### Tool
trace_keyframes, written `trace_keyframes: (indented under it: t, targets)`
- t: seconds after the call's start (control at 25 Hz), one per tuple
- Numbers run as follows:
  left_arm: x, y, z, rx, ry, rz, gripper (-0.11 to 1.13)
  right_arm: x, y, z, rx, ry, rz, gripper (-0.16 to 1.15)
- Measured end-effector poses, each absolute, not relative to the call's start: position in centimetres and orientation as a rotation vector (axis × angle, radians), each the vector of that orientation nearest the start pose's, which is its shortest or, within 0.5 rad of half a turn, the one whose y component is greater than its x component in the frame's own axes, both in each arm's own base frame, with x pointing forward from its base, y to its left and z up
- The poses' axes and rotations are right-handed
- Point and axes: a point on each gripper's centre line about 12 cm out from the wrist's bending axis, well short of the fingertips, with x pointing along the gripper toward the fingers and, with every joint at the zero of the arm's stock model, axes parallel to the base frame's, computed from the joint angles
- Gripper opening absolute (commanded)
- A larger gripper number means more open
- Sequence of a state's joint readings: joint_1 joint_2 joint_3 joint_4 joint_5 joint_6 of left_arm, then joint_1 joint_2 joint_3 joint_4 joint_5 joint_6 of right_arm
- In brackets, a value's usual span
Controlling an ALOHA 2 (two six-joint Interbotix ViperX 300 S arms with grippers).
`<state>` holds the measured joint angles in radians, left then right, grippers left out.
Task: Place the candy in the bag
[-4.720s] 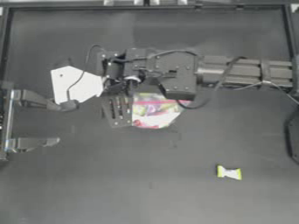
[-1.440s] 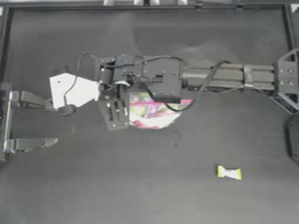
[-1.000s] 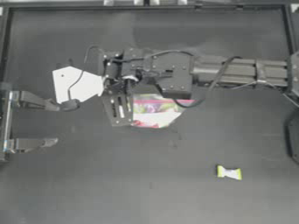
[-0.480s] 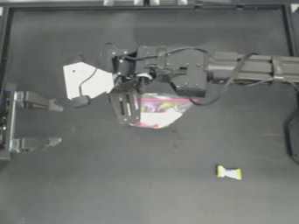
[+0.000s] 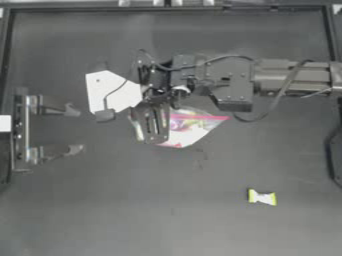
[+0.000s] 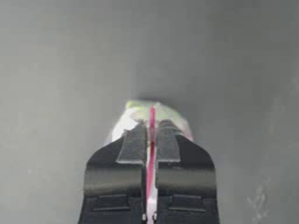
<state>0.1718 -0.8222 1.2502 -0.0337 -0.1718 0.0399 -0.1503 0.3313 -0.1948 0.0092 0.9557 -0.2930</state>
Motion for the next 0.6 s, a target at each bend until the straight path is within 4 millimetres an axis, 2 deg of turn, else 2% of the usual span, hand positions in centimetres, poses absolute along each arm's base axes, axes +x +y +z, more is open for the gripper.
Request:
trace_keyframes:
  t: [0.6]
  targets:
    - [24.5, 5.1, 21.0, -0.039, 0.318, 0.212, 1.0, 49.4, -7.4, 25.0, -0.172, 1.068, 0.023, 0.09]
